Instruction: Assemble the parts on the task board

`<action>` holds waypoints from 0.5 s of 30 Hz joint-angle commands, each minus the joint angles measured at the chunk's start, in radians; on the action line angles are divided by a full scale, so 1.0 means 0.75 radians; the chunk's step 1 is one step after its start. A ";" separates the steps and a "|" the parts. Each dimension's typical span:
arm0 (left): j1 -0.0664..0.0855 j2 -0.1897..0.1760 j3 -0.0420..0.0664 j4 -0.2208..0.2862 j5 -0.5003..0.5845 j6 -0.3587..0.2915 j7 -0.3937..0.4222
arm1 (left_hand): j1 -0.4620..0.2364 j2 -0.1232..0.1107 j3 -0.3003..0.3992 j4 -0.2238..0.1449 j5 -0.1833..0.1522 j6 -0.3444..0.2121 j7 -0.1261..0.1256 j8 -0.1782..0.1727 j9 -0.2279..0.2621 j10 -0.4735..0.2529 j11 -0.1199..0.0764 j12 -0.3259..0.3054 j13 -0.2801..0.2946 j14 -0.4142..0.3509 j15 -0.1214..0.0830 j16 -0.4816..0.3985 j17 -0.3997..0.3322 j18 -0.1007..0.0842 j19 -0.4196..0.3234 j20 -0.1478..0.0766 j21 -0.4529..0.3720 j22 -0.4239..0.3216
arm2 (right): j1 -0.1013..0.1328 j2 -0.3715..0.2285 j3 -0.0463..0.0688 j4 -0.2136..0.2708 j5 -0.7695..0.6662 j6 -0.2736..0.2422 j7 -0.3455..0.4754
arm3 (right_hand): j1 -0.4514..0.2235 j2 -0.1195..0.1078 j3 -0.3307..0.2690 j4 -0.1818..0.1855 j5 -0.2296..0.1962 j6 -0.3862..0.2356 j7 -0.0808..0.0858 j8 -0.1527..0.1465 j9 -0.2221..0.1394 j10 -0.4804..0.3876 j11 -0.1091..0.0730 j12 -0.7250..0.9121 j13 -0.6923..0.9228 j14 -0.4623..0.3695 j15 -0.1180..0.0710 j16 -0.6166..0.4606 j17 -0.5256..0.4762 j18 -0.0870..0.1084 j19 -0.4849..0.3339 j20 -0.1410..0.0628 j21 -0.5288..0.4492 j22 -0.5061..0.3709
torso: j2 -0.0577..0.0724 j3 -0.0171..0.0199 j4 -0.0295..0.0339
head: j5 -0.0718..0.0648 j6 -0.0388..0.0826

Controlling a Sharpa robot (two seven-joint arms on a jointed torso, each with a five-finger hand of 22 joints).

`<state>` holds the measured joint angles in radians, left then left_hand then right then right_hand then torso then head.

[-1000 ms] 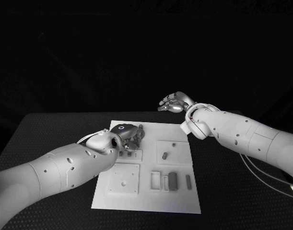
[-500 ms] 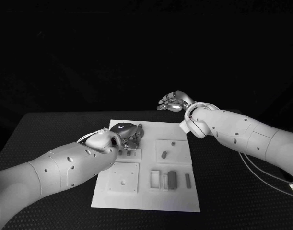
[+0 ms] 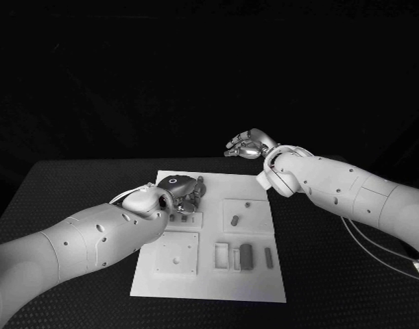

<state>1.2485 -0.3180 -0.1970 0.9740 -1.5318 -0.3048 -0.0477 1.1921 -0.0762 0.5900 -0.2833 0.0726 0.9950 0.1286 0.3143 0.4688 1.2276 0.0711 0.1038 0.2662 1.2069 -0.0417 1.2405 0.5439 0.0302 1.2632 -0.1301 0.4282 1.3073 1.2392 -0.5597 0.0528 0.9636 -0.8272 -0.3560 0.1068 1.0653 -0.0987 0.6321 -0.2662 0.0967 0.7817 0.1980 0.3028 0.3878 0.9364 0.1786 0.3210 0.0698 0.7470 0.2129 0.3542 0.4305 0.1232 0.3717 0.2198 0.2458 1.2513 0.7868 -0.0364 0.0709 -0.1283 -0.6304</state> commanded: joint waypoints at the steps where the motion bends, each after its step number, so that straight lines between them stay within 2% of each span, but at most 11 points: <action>1: -0.034 0.005 -0.019 0.001 0.003 0.091 0.021 | 0.002 0.011 0.012 -0.003 0.011 0.008 0.000 0.007 0.002 0.006 -0.002 -0.001 0.000 0.006 -0.002 0.007 -0.003 0.109 0.001 -0.008 0.006 0.034 | 0.000 0.000 0.000 0.001 0.000 0.015 0.016 | -0.008 -0.001 -0.001 0.003 -0.002 -0.008 0.022 0.008 -0.002 0.001 0.005 -0.005 -0.001 -0.008 0.002 -0.007 0.002 -0.019 0.010 0.002 -0.006 0.002 | 0.000 -0.0003 0.0001 | -0.001 -0.001; 7: -0.041 0.005 -0.020 0.002 0.003 0.058 0.024 | 0.009 0.012 0.027 -0.004 0.022 0.001 0.005 0.000 -0.002 0.011 -0.003 -0.011 -0.002 0.022 -0.003 0.010 -0.013 0.109 0.011 -0.014 0.016 0.033 | 0.000 0.000 0.000 0.001 0.000 0.015 0.016 | -0.008 -0.001 -0.001 0.003 -0.002 -0.008 0.022 0.008 -0.002 0.001 0.005 -0.005 -0.001 -0.008 0.002 -0.007 0.002 -0.019 0.010 0.002 -0.007 0.002 | 0.001 -0.0002 -0.0004 | -0.001 -0.002; 15: -0.041 -0.004 -0.020 0.003 0.003 -0.003 0.028 | 0.025 0.014 0.065 -0.003 0.025 0.027 -0.005 0.012 0.003 0.054 -0.018 -0.012 0.004 0.056 -0.018 0.017 -0.030 0.109 0.036 -0.025 0.033 0.032 | 0.000 0.000 0.000 0.001 0.000 0.015 0.016 | -0.008 -0.001 -0.001 0.002 -0.002 -0.008 0.022 0.008 -0.003 0.001 0.005 -0.005 -0.001 -0.008 0.002 -0.007 0.003 -0.019 0.010 0.002 -0.007 0.003 | 0.000 0.0001 0.0004 | -0.001 0.000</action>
<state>1.2384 -0.3216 -0.2001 0.9721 -1.5346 -0.3490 -0.0403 1.2044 -0.0699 0.6324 -0.2840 0.0880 1.0077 0.1223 0.3184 0.4675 1.2614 0.0551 0.0926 0.2653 1.2438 -0.0539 1.2486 0.5226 0.0280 1.2823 -0.1482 0.4476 1.3081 1.2392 -0.5603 0.0528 0.9638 -0.8267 -0.3559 0.1071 1.0653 -0.0987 0.6322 -0.2662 0.0967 0.7817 0.1980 0.3027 0.3869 0.9364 0.1786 0.3210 0.0698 0.7470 0.2129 0.3542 0.4312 0.1232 0.3717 0.2198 0.2458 1.2521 0.7869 -0.0364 0.0709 -0.1292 -0.6310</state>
